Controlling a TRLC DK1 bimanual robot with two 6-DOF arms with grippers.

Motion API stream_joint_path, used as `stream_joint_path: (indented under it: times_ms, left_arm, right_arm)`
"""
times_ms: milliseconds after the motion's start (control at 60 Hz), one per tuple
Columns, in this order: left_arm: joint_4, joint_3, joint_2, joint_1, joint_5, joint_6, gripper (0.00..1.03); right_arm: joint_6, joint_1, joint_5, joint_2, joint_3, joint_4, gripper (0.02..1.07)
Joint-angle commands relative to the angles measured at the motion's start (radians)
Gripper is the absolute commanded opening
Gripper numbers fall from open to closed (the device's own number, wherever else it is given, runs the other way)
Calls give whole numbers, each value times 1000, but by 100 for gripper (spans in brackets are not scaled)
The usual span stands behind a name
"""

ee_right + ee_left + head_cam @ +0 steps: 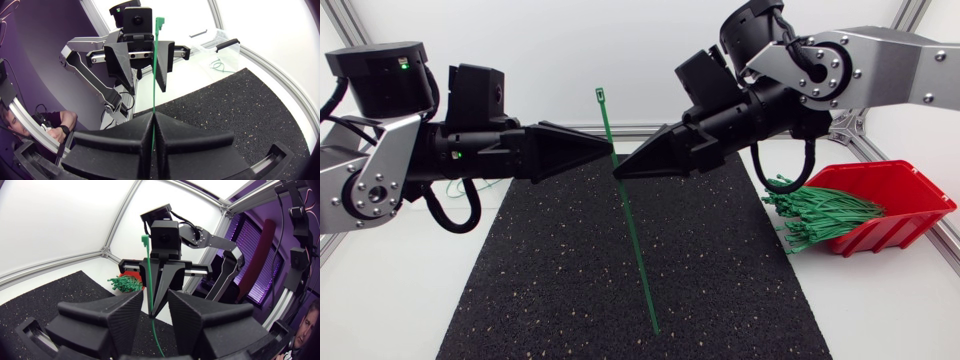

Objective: Take a green cable tie from the red box, thread the tail through the head to close it, then place it in the transparent bin on the left.

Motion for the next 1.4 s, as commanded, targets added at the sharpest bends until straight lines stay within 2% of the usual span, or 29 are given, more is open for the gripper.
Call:
stream_joint_path:
  times_ms: [0, 700, 817, 1383]
  left_arm:
    - [10, 37, -5, 11, 2, -32, 42]
    - [95, 66, 42, 18, -41, -77, 41]
    - [102, 66, 53, 20, -49, -97, 32]
    - [152, 81, 84, 6, -75, -134, 27]
  right_arm:
    - [29, -6, -3, -22, -33, 17, 8]
    - [71, -26, -5, -35, -72, 72, 8]
    - [78, -23, -6, -36, -76, 83, 8]
    - [110, -17, -12, -24, -93, 124, 8]
